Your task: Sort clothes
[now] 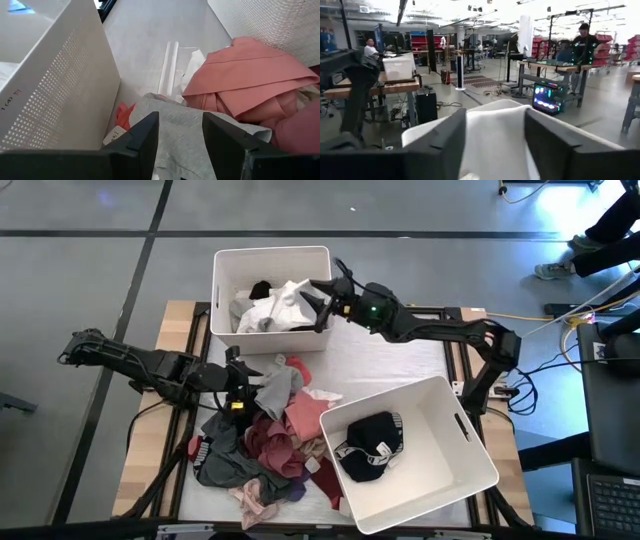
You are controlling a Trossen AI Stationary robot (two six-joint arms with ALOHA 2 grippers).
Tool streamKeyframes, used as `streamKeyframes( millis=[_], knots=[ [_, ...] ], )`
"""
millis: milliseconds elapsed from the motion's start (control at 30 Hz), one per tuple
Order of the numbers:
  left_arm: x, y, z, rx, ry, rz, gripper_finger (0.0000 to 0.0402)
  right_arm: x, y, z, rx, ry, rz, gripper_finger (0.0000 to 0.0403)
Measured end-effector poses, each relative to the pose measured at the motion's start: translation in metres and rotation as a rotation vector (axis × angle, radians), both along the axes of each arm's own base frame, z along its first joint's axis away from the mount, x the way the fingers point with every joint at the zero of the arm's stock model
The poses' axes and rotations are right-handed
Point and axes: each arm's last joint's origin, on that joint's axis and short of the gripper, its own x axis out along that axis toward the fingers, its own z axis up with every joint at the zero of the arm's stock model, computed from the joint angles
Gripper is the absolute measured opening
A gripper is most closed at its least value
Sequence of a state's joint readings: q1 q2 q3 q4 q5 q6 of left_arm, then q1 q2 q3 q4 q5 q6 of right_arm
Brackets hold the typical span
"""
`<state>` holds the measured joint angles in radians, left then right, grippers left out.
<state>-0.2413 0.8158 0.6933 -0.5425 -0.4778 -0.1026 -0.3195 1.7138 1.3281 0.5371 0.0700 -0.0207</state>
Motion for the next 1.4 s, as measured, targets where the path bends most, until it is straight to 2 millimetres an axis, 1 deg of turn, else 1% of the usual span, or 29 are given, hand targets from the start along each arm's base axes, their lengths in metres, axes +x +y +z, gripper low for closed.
streamKeyframes(
  millis=[100, 200, 333, 533, 667, 800, 900, 967, 1067, 1167, 1267, 1400],
  knots=[
    [0.0, 0.0, -0.001, -0.013, 0.005, -0.003, 0.0141, -0.006, 0.019, 0.012, -0.048, 0.034, 0.032, 0.0247],
    [0.0, 0.0, -0.001, -0.022, 0.004, 0.0, 0.0141, -0.015, 0.038, 0.023, -0.045, 0.095, 0.071, 0.027],
    [0.0, 0.0, -0.001, -0.046, -0.006, 0.02, 0.0141, -0.033, 0.064, 0.037, -0.043, 0.174, 0.103, 0.0279],
    [0.0, 0.006, -0.001, -0.071, -0.015, 0.09, 0.0141, -0.059, 0.111, 0.049, -0.043, 0.293, 0.206, 0.028],
    [-0.002, 0.01, -0.004, -0.11, 0.008, 0.153, 0.0141, -0.07, 0.14, 0.047, -0.076, 0.396, 0.228, 0.028],
    [-0.005, 0.012, -0.007, -0.171, 0.017, 0.227, 0.0141, -0.072, 0.163, 0.027, -0.132, 0.478, 0.245, 0.028],
    [-0.006, 0.014, -0.008, -0.201, 0.015, 0.265, 0.0141, -0.073, 0.173, 0.009, -0.148, 0.516, 0.29, 0.028],
    [-0.006, 0.014, -0.011, -0.198, 0.041, 0.271, 0.0141, -0.072, 0.175, -0.002, -0.149, 0.506, 0.315, 0.028],
    [0.0, 0.013, -0.013, -0.202, 0.048, 0.259, 0.0141, -0.071, 0.176, -0.019, -0.164, 0.476, 0.342, 0.028],
    [0.009, 0.011, -0.015, -0.19, 0.045, 0.242, 0.0141, -0.071, 0.175, -0.026, -0.173, 0.418, 0.34, 0.028],
    [0.019, 0.01, -0.023, -0.171, 0.082, 0.239, 0.0141, -0.071, 0.175, -0.032, -0.201, 0.391, 0.338, 0.028],
    [0.03, 0.012, -0.036, -0.14, 0.156, 0.258, 0.0141, -0.071, 0.175, -0.029, -0.222, 0.337, 0.328, 0.028]
  ],
)
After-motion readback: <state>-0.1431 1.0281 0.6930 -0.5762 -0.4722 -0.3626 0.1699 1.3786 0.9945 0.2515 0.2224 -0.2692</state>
